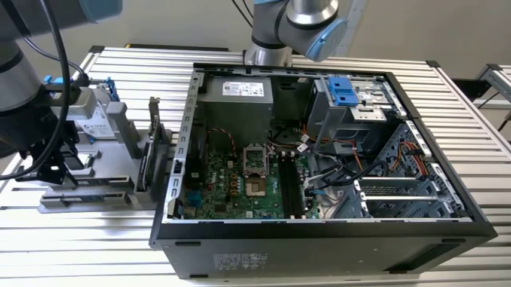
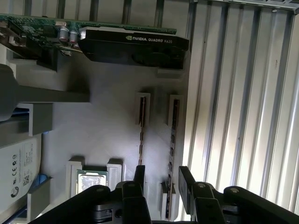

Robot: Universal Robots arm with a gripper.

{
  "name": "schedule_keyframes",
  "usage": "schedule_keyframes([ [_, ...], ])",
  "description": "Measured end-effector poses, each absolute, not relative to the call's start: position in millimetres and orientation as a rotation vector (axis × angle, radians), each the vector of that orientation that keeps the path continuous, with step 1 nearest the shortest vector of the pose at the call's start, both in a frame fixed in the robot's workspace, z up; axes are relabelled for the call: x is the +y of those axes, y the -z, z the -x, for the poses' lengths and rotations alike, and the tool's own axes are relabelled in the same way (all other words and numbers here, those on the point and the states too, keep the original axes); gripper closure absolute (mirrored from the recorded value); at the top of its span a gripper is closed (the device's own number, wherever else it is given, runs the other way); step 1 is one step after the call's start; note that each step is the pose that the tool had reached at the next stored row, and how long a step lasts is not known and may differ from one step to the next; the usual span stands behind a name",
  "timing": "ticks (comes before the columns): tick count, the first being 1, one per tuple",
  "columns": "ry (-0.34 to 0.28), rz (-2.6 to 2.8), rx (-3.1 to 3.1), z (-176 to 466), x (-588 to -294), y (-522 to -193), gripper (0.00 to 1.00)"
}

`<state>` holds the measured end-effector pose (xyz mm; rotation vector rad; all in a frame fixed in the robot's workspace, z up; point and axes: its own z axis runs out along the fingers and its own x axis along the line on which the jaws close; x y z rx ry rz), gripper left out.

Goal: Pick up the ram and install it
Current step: 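Pick up the ram and move it above insertion slot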

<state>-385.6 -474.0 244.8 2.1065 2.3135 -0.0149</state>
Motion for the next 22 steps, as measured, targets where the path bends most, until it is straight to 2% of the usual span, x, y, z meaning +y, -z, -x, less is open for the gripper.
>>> schedule_keyframes([
  [22, 0.021, -2.109, 2.316, 385.7, -474.0, -239.3, 0.0],
])
